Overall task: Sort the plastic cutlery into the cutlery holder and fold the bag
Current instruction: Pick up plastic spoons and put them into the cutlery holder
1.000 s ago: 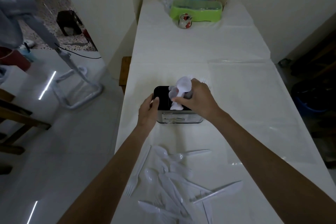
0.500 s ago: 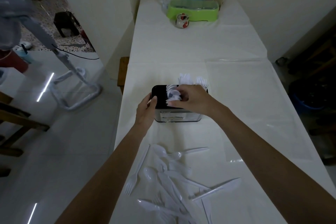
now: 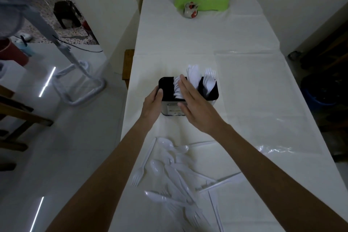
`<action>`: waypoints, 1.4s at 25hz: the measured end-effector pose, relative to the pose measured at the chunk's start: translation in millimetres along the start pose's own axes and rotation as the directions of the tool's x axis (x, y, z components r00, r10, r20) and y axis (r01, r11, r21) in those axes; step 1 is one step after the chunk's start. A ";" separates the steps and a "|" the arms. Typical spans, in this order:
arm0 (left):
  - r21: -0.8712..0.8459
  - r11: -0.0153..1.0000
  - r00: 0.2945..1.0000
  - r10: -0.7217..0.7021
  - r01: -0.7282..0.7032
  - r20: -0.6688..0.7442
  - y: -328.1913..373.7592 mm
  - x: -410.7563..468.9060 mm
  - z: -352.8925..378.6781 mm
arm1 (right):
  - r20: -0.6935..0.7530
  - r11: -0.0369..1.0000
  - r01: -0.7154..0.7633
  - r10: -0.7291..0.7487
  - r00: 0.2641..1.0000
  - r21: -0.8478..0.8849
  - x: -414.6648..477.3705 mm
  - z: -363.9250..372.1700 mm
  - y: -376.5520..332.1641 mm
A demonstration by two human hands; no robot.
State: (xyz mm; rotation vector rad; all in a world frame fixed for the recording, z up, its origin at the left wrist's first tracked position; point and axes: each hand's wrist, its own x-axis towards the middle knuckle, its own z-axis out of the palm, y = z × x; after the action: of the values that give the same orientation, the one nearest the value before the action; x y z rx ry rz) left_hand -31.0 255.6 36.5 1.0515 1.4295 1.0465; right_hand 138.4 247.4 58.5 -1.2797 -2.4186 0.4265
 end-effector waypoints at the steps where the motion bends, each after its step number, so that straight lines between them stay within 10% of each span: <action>1: -0.028 1.000 1.000 0.002 -0.002 0.010 -0.7 -2.1 -2.6 | 0.004 1.000 -0.006 0.006 1.000 0.019 -0.6 -1.9 -0.4; 10: 0.229 0.973 0.962 0.089 -0.029 -0.257 -76.7 -141.7 -38.9 | 0.037 0.943 -0.242 0.240 0.970 0.229 -125.4 32.3 -25.4; 21: 0.784 0.563 0.965 -0.166 0.260 -0.200 -75.5 -151.9 -1.8 | 0.196 0.840 -0.541 0.537 0.820 -0.038 -124.2 82.6 -25.3; 26: 0.637 0.693 0.940 -0.275 0.338 -0.200 -76.9 -143.1 -3.3 | 0.264 0.799 -0.571 0.601 0.755 -0.189 -136.4 74.4 -18.3; 31: 0.464 0.791 0.917 -0.338 0.398 -0.210 -72.0 -147.1 -3.6 | 0.404 0.653 -0.726 0.616 0.676 0.217 -164.8 51.2 -2.0; 35: 0.380 0.896 0.930 -0.086 0.229 -0.358 -76.1 -156.7 -2.0 | 0.491 0.344 -0.790 0.638 0.593 0.508 -190.3 35.2 -9.1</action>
State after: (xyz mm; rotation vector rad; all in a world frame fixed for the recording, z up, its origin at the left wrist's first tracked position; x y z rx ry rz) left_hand -24.8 85.5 -0.7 1.0609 2.0487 0.8412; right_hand 214.6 80.2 -3.1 -1.8902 -1.3176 1.6172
